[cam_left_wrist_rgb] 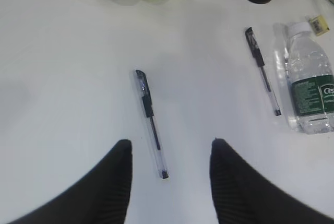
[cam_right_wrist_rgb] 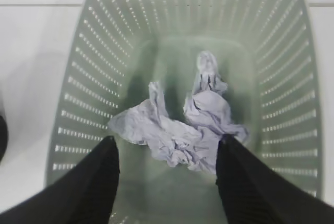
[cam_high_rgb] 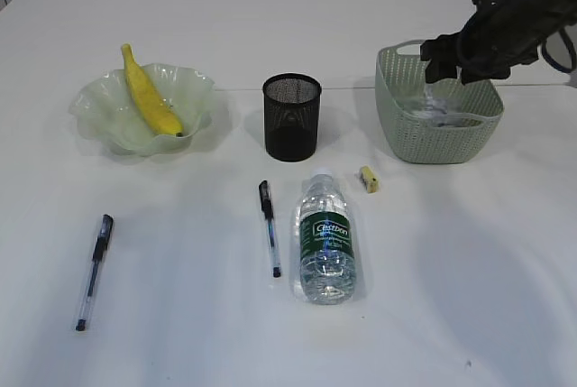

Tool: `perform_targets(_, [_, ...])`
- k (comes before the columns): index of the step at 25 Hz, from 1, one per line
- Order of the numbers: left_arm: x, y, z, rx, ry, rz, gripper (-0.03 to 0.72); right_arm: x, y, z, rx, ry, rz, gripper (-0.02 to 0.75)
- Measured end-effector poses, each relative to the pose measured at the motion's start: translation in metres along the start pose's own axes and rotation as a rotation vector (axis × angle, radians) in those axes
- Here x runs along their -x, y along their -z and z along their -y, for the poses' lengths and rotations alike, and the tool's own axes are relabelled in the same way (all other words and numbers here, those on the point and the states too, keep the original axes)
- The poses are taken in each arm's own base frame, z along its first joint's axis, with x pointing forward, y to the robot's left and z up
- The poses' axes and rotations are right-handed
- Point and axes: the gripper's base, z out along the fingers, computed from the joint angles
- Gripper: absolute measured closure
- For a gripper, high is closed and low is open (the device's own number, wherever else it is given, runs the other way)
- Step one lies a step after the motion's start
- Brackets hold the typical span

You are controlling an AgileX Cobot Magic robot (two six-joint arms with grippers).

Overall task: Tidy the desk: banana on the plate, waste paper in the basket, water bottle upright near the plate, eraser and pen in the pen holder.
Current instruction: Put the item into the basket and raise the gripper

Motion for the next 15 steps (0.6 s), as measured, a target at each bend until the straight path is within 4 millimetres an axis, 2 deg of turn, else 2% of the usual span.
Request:
perform_targets(9, [-0.001, 0.0, -0.001, 0.009, -0.009, -0.013, 0.347, 0.007, 0.039, -0.006, 0.024, 0.011, -0.057, 0.295])
perform_targets(15, [-0.004, 0.0, 0.0, 0.005, -0.01, -0.041, 0.348, 0.003, 0.07, -0.013, 0.062, 0.011, -0.176, 0.295])
